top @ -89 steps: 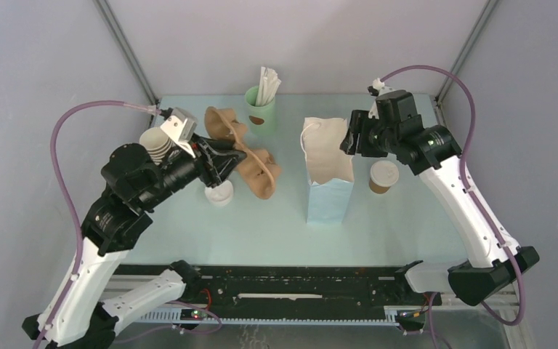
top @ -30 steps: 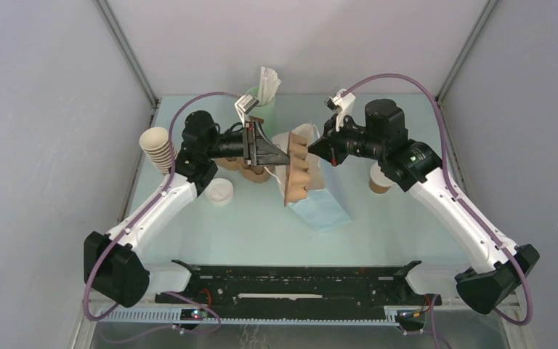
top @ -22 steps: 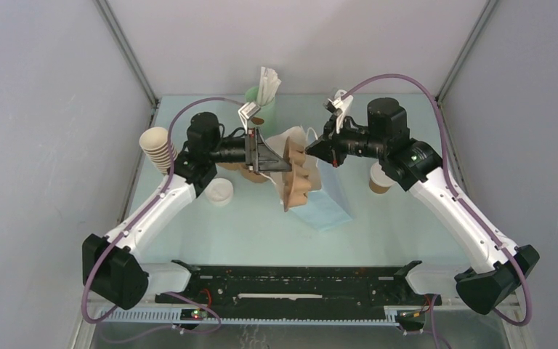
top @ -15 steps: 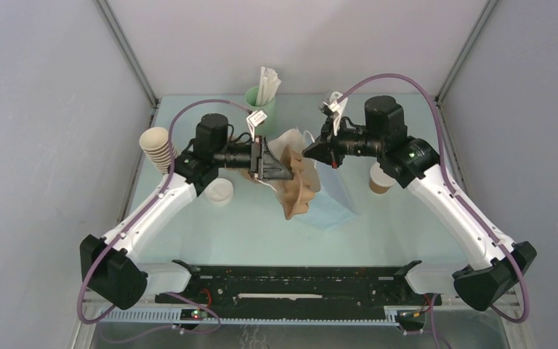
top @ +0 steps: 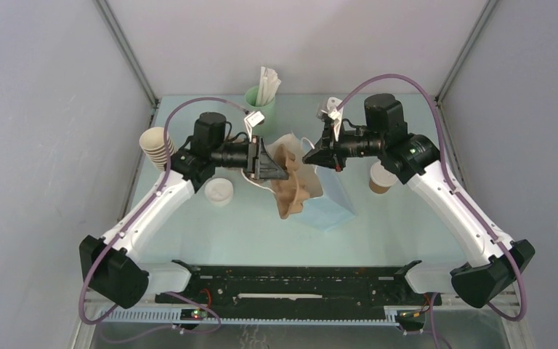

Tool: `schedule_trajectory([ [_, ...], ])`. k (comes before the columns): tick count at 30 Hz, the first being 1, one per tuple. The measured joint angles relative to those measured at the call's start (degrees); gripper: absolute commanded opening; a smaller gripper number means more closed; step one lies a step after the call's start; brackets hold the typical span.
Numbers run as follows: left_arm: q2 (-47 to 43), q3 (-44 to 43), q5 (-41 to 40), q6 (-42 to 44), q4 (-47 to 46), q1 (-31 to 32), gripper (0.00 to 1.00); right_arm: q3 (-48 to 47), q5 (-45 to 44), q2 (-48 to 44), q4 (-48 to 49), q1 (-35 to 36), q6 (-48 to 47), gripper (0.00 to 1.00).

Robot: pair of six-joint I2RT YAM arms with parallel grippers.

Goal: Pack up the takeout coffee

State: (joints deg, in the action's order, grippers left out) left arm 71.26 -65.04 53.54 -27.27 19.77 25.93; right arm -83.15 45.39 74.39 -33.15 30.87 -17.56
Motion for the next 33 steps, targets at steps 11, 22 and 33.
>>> schedule_trajectory([
  [11, 3.3, -5.9, -1.5, 4.1, 6.1, -0.5, 0.0, -2.2, 4.4, 1.0, -5.7, 1.5, -6.8, 0.0],
  [22, 5.6, -9.6, -8.1, 13.6, 12.4, -0.4, 0.0, -3.5, 4.9, 2.6, -7.4, 2.6, -8.5, 0.0],
  [33, 5.7, -8.4, -14.6, 15.9, 14.8, 1.6, 0.0, -3.5, 4.2, 2.6, -7.8, 2.9, -8.7, 0.0],
])
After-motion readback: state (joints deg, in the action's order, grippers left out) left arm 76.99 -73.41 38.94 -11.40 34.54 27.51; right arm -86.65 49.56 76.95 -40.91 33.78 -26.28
